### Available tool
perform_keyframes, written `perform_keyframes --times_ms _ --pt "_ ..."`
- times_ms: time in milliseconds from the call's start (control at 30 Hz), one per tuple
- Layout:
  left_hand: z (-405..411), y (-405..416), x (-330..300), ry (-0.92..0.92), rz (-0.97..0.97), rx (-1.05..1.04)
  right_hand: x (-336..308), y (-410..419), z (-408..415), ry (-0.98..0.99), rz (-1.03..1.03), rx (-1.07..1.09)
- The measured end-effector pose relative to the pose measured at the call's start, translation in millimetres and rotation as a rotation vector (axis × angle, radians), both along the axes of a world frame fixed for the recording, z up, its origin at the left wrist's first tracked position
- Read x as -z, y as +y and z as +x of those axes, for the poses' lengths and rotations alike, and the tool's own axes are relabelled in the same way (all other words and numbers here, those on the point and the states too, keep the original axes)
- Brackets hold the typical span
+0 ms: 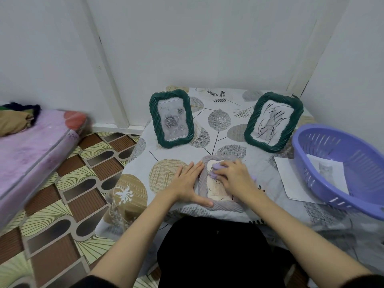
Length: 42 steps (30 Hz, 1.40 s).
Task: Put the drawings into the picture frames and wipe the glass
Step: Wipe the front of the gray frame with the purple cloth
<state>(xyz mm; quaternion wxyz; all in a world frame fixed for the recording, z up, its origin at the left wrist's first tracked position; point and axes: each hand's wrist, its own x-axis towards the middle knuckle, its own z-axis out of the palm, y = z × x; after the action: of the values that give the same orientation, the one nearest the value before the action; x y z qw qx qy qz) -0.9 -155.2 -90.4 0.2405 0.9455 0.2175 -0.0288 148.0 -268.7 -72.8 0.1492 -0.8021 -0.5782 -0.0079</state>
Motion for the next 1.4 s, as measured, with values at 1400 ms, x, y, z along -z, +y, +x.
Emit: perform_keyframes --times_ms 1400 --pt "-1.9 -6.2 -6.9 0.028 -0.036 -0.032 8.4 -57.8 -8.5 -0.252 0.013 -0.246"
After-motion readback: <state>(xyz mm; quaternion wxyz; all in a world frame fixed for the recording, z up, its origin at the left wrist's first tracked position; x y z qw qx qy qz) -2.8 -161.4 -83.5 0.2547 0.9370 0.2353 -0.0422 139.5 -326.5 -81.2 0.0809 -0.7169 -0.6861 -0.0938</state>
